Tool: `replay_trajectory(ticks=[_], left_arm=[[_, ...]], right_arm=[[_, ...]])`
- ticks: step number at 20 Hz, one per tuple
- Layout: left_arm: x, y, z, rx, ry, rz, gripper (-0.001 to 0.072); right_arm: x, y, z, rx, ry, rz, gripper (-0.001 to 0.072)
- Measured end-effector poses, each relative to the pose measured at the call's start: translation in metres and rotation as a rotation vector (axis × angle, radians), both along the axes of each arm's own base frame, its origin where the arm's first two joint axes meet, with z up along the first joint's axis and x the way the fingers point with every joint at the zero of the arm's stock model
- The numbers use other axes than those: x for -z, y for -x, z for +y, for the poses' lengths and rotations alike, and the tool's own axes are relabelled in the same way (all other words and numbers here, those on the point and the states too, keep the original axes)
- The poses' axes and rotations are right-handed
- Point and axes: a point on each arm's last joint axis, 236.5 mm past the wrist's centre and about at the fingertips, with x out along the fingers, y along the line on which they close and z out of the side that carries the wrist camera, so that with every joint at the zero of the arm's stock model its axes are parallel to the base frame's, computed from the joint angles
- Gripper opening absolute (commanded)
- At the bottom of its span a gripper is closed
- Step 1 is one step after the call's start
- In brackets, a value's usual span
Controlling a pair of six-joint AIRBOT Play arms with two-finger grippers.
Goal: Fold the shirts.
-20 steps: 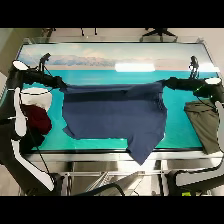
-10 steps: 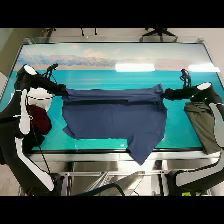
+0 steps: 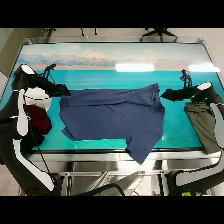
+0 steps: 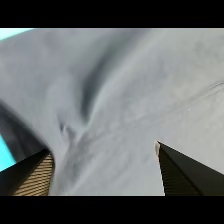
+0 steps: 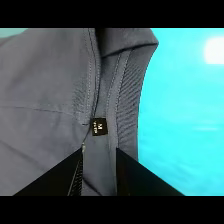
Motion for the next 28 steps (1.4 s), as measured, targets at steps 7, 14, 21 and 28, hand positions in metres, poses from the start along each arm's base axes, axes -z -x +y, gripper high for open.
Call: replay_trajectory(ticks=[7,14,21,28], left_arm=[[-0.034,0.054,0.025,-0.1,0.026,0.121,0.069],[0.011,0.189,0.03,-0.234,0.087,0.315,0.0682],[0.06,0.221,0.01,-0.21,0.062,0.266,0.0532],[0.076,0.197,0.005,-0.135,0.059,0.251,0.0019]], right_arm=[[-0.056,0.044,-0.015,-0.015,0.04,0.027,0.0243],[-0.05,0.141,-0.025,0.153,0.001,0.163,0.0243],[-0.023,0.201,-0.003,0.234,-0.038,0.224,0.0243],[0.006,0.237,0.017,0.224,-0.084,0.329,0.0405]])
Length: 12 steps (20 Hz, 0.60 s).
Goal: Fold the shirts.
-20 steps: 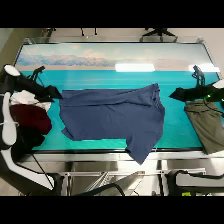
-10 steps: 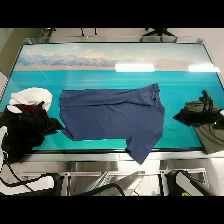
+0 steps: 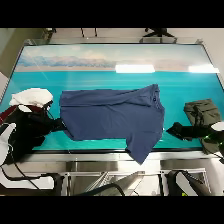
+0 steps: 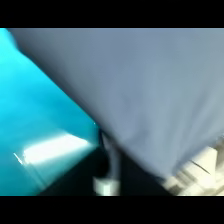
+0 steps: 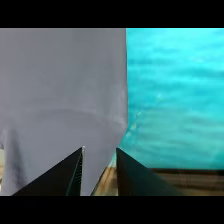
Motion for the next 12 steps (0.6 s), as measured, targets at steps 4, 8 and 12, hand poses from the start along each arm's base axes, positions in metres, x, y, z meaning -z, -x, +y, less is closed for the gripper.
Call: replay_trajectory(ticks=[4,8,12], left_arm=[[-0.008,-0.008,-0.001,0.025,0.01,-0.029,0.0019],[-0.031,-0.01,-0.006,0.039,0.027,-0.062,0.0019],[-0.053,-0.004,-0.006,0.043,0.019,-0.075,0.0019]], right_arm=[[0.019,0.021,0.012,0.014,-0.046,0.082,0.0431],[0.044,0.042,0.029,0.035,-0.096,0.16,0.0431],[0.054,0.04,0.064,-0.003,-0.173,0.157,0.0428]])
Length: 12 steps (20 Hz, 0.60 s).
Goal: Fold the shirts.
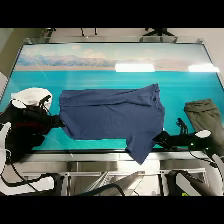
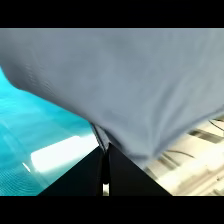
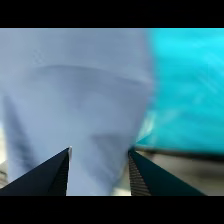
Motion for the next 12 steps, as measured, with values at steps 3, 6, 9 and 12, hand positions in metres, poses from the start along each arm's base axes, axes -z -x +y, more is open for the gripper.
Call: replay_trajectory(ticks=[3,6,9,12], left_arm=[[-0.014,0.008,-0.001,0.001,0.0,0.014,0.0019],[-0.025,0.019,0.0,0.003,-0.015,0.038,0.0019],[-0.028,0.034,0.012,0.007,-0.082,0.082,0.0019],[-0.033,0.042,0.025,-0.017,-0.128,0.103,0.0019]], right_arm=[[0.01,0.002,0.026,-0.058,-0.026,0.008,0.0215],[0.015,0.002,0.041,-0.125,-0.027,-0.022,0.0037],[0.008,-0.005,0.042,-0.188,-0.007,-0.086,0.0026],[-0.013,-0.024,0.031,-0.203,0.024,-0.176,0.0025]])
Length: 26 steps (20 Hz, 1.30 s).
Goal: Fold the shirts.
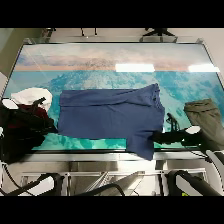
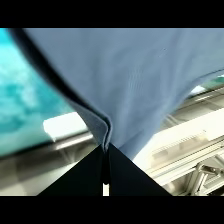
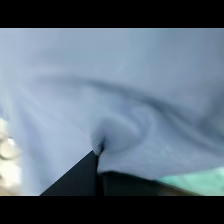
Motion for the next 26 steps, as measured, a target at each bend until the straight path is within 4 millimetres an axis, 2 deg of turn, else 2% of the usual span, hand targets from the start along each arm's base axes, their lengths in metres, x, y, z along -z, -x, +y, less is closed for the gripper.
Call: replay_trajectory(ticks=[4,7,11,14,17,20,24,25,26], left_arm=[[-0.009,0.003,0.019,-0.074,-0.027,-0.012,0.0019],[-0.013,-0.002,0.021,-0.094,-0.007,-0.034,0.0019],[-0.026,-0.046,0.014,-0.073,0.021,-0.138,0.0019],[-0.037,-0.098,0.007,-0.038,0.011,-0.231,0.0019],[-0.036,-0.148,0.001,-0.02,0.003,-0.285,0.0019],[-0.018,-0.189,-0.002,-0.007,-0.001,-0.304,0.0019],[0.013,-0.231,-0.002,-0.004,-0.003,-0.308,0.0019],[0.02,-0.239,-0.001,-0.006,-0.003,-0.308,0.002],[0.026,-0.246,-0.001,-0.008,-0.003,-0.307,0.002]], right_arm=[[-0.041,-0.027,-0.024,0.038,0.018,-0.107,0.0026],[-0.077,-0.056,-0.027,0.029,-0.001,-0.242,0.0026],[-0.128,-0.113,-0.019,-0.007,-0.017,-0.437,0.0026],[-0.141,-0.166,-0.014,-0.035,-0.008,-0.508,0.0026],[-0.13,-0.22,-0.014,-0.039,0.009,-0.534,0.0027],[-0.1,-0.262,-0.017,-0.032,0.014,-0.513,0.0027],[-0.048,-0.285,-0.022,-0.018,0.019,-0.448,0.0039],[-0.039,-0.288,-0.023,-0.015,0.023,-0.437,0.0131],[-0.03,-0.289,-0.025,-0.018,0.032,-0.431,0.0175]])
